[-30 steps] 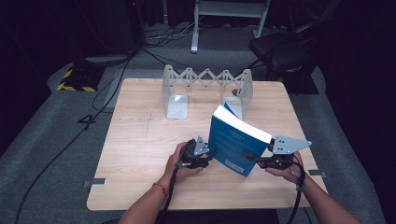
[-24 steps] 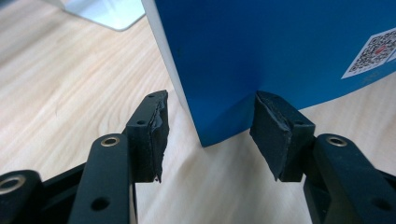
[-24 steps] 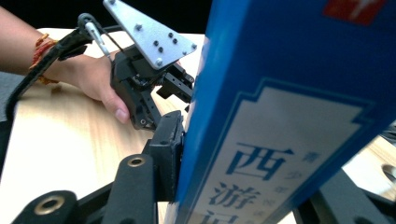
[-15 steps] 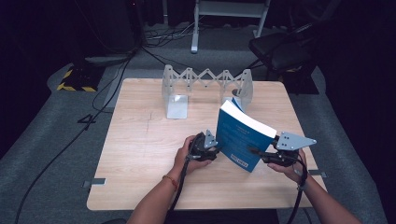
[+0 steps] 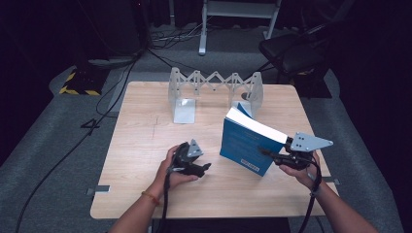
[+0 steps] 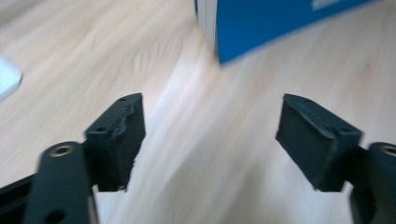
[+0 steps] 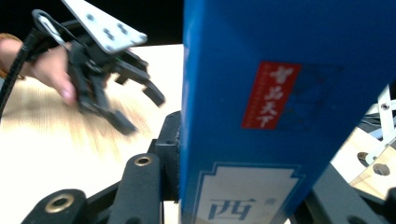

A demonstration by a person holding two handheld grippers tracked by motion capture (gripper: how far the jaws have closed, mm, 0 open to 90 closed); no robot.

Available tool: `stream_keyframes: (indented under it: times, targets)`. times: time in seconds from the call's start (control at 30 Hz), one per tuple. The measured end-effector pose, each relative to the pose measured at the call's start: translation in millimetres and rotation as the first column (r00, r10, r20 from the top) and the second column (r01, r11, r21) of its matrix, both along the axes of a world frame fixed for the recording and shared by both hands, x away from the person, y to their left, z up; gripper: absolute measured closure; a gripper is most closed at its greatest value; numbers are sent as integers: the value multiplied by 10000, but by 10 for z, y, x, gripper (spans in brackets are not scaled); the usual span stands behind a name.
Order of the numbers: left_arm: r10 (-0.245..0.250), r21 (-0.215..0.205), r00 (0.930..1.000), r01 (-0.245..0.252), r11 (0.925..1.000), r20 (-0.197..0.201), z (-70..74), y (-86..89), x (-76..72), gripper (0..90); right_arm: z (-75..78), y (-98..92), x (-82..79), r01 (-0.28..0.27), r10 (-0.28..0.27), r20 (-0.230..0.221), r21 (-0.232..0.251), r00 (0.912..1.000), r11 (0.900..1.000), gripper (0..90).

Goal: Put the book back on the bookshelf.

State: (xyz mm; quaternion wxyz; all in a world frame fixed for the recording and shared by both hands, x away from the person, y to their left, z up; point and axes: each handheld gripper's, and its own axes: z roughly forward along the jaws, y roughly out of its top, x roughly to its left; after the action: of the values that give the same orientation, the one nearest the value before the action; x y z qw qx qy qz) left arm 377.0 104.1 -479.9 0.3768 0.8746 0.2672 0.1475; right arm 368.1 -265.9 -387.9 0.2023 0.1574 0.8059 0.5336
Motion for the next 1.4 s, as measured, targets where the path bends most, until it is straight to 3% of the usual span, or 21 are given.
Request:
stream_keyframes:
  times: [0.03, 0.07, 0.1, 0.3, 0.5, 0.57, 0.73, 1.13, 1.4]
  targets:
    - [102, -44, 9999, -102, 9999, -118, -9, 100, -37, 207, 2, 4, -1, -16, 16, 0, -25, 10000, 10000, 609]
    - [526, 241, 9982, -520, 9984, -279, -34, 256, -80, 198, 8, 5, 0, -51, 51, 4, -76, 10000, 10000, 610]
    - [526, 241, 9982, -520, 9984, -279, -34, 256, -80, 191, 8, 5, 0, -51, 51, 4, -76, 10000, 10000, 610]
    - [1486, 726, 9868, -1439, 9869, -639, -142, 691, -217, 173, 47, 6, 52, 156, -157, -174, -72, 9997, 9999, 614]
    - [1990, 498, 9757, -1951, 9795, -918, -204, 895, -290, 190, 103, 4, 128, 301, -303, -238, -85, 9993, 9995, 616]
    - [2206, 441, 9707, -2173, 9751, -953, -212, 929, -295, 176, 137, 0, 155, 378, -378, -263, -22, 9989, 9993, 616]
    - [2330, 179, 9672, -2324, 9724, -1008, -237, 946, -303, 172, 211, -27, 197, 646, -645, -238, 7, 9976, 9979, 616]
    - [2340, 119, 9672, -2340, 9722, -986, -247, 942, -300, 159, 364, -97, 366, 1341, -1342, -47, -193, 9909, 9908, 617]
    - [2371, 126, 9666, -2370, 9714, -971, -247, 923, -289, 154, 554, -80, 605, 2049, -2048, 77, -664, 9788, 9765, 618]
